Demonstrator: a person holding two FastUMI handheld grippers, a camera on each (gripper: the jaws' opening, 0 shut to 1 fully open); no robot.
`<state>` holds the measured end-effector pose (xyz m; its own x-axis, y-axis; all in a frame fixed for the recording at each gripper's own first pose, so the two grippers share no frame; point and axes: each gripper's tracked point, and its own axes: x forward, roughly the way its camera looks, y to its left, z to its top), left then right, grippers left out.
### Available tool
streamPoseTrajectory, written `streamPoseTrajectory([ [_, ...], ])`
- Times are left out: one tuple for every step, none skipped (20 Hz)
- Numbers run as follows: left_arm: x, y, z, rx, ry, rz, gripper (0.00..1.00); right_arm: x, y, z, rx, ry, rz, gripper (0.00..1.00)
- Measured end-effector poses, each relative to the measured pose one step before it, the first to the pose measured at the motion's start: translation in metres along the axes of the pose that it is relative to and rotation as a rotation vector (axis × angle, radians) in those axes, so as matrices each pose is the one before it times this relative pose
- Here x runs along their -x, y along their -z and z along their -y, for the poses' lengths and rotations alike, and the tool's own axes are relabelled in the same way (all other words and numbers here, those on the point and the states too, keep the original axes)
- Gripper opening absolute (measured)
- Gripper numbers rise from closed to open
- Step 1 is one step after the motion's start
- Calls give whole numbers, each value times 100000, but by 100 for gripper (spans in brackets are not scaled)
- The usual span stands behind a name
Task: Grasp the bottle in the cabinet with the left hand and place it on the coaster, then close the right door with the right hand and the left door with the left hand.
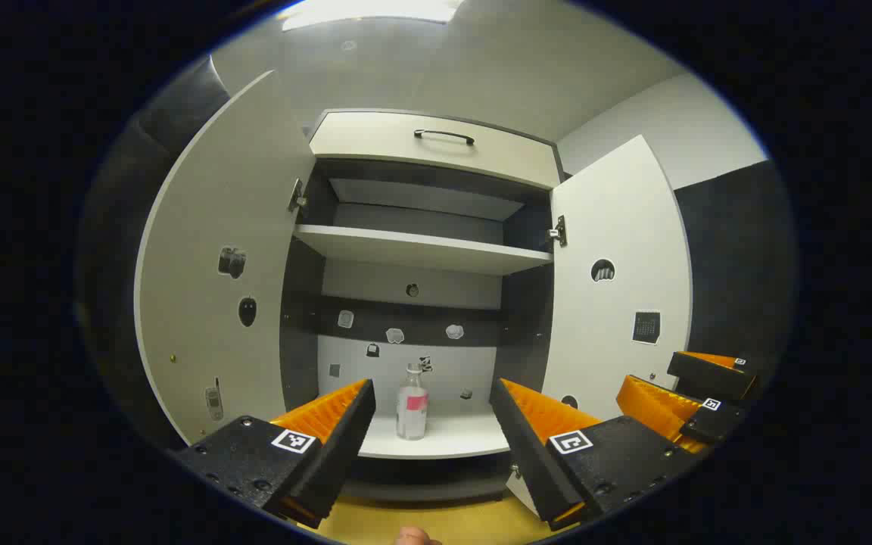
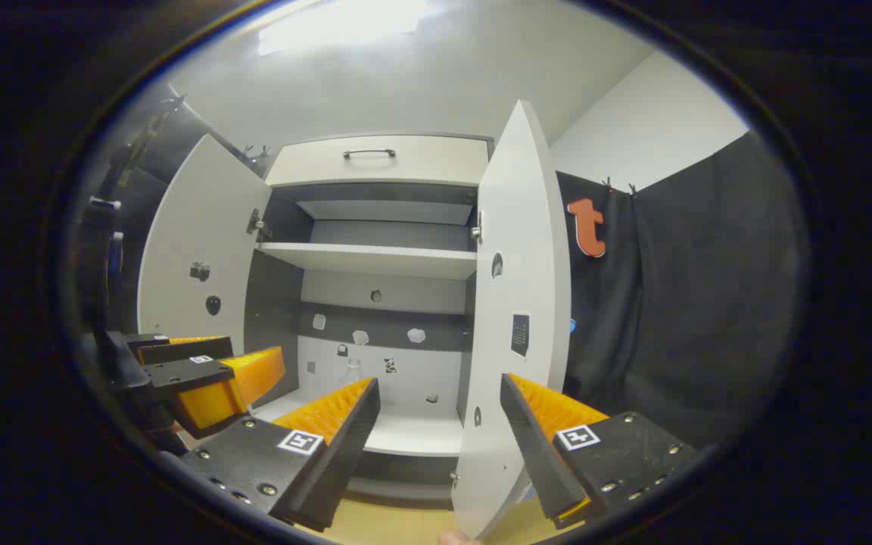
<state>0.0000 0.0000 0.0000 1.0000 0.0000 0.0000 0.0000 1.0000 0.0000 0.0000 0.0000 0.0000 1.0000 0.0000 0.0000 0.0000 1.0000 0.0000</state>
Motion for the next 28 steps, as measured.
streamPoseTrajectory([
  [-19,-13,-10,-152,114,111,96,41,39,18,46,-35,-95,96],
  [-12,-12,1,115,89,-2,96,8,24,23,92,163,-275,96],
  [-63,36,-34,149,132,-34,96,-55,61,-5,139,182,-307,96],
  [-34,6,-20,124,122,-89,96,-76,20,7,79,151,-168,93],
  [-76,82,-42,94,32,-258,96,-2,27,-36,-138,88,-201,93],
  [-19,37,36,96,210,-323,96,-50,13,-19,-133,-131,-267,96],
  [-103,120,-25,191,99,-321,96,-45,81,90,-12,74,-237,93],
  [-21,45,3,117,91,-316,96,-28,-63,13,130,158,-90,96],
  [-41,39,-11,-30,113,-141,96,-44,102,17,185,174,-39,96],
  [-68,38,-5,-183,-27,-178,96,-9,-58,25,129,313,4,96],
  [-28,97,0,-220,88,-227,96,12,30,-12,8,216,-99,96],
  [-94,39,8,-183,114,-251,96,-57,-27,-12,-91,194,-62,96],
  [-117,113,-17,-251,137,-127,96,-19,33,64,-205,237,-195,96],
  [-236,121,-58,-290,-36,-270,96,-37,-37,36,-297,228,-43,96],
  [-370,271,-73,-382,-223,-343,96,32,43,69,-177,332,-80,96],
  [-520,315,-122,-521,-307,-857,96,-5,-36,77,126,550,-27,96],
  [-675,317,-281,-439,-559,-860,96,-7,26,-6,330,784,-53,96],
  [-764,185,-356,-658,-225,-106,96,-72,-86,60,406,911,-89,96],
  [-912,374,-437,-600,-530,-526,96,-125,27,5,375,1166,-312,96],
  [-1046,443,-369,-134,-547,-915,96,-83,-108,65,253,1388,-217,96],
  [-972,519,-351,-56,-741,-1097,96,0,-68,105,164,1734,-59,93],
  [-1068,624,-275,-261,-738,-1062,96,-100,-92,127,180,1898,-85,93],
  [-1052,626,-351,-865,-881,-700,96,72,162,794,185,1983,118,96],
  [-1279,516,-222,-1071,-478,-660,97,159,25,811,396,2128,-27,96],
  [-971,736,-431,-781,-648,-1404,96,553,119,1079,526,2066,12,96],
  [-972,698,-246,-240,-438,-1816,96,266,70,740,713,2104,-30,96],
  [-778,896,-106,254,351,-2106,96,188,112,617,749,2314,-45,96],
  [-706,685,-69,605,-19,-1838,96,102,76,598,693,2383,-111,96],
])
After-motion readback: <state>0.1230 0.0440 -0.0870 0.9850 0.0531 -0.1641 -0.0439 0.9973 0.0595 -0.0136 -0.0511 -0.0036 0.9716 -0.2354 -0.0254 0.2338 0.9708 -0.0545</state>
